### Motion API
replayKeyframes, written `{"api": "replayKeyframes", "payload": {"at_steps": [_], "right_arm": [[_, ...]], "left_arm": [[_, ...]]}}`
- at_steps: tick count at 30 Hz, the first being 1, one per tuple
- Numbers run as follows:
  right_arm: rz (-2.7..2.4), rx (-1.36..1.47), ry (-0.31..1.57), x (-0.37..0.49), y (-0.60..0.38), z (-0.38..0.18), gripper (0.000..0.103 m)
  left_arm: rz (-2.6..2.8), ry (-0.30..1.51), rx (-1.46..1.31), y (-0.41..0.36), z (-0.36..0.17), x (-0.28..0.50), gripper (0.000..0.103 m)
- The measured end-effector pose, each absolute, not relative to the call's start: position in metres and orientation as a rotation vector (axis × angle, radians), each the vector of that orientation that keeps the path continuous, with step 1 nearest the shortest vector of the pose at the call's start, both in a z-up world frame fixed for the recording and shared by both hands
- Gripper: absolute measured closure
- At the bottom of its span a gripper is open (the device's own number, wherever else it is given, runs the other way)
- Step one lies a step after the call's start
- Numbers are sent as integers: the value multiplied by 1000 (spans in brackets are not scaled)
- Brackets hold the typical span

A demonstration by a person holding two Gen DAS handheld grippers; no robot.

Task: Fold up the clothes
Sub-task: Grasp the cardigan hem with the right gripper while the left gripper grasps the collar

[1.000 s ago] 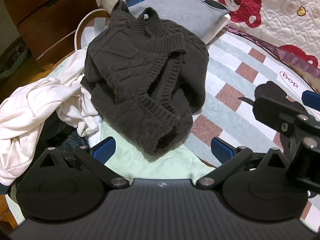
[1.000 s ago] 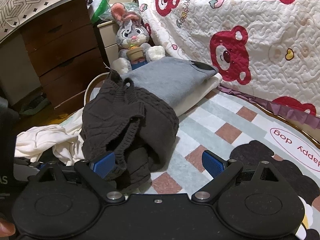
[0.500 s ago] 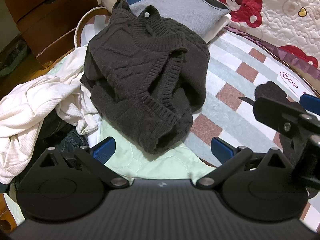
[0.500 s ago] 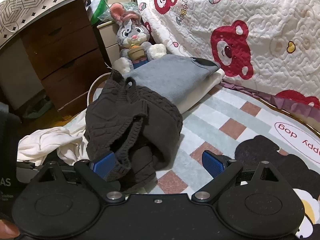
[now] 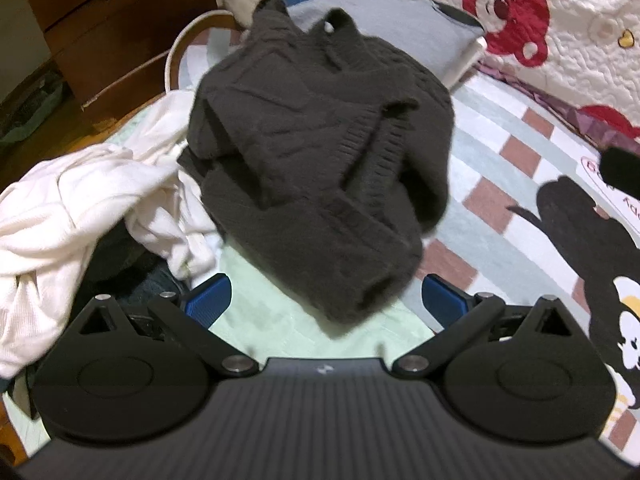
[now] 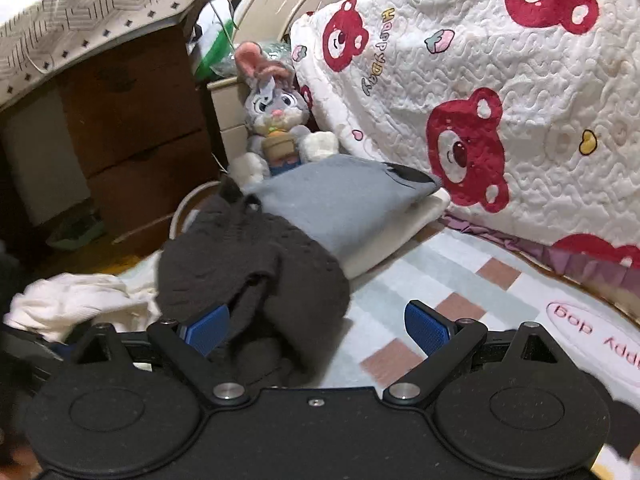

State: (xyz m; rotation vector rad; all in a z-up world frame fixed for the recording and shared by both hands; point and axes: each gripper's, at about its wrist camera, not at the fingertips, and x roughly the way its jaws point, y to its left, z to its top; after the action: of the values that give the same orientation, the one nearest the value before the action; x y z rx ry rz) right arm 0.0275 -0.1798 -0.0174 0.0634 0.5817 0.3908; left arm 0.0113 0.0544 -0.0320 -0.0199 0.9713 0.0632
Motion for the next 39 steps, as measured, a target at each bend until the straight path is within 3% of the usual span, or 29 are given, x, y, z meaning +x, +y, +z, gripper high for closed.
{"api": "replayKeyframes", "payload": {"at_steps": [8,18,24,25,30,32,35,39], "right_arm": [[545,139,669,77,-176,-43,6],[600,139,748,112,-132,-59,7],[588,196,771,133,-111,-72,8],[592,250,795,139,-110,-74,8],[584,377,838,161,-108,-82,31],[578,347,827,164,-105,-82,34],[555,288,804,168,-101,-82,33],[527,231,814,181,-93,-90,12]], "left_arm": [[226,766,159,69,-46,91,1],[125,867,-253,124,-94,97,27],[117,819,-294,140,-92,102,26],[131,824,-282,139,-95,104,22],[198,845,-156,126,-103,111,11],[203,844,-124,121,-103,112,10],[171,832,-152,125,-101,111,8],[135,858,-257,140,-107,115,6]]}}
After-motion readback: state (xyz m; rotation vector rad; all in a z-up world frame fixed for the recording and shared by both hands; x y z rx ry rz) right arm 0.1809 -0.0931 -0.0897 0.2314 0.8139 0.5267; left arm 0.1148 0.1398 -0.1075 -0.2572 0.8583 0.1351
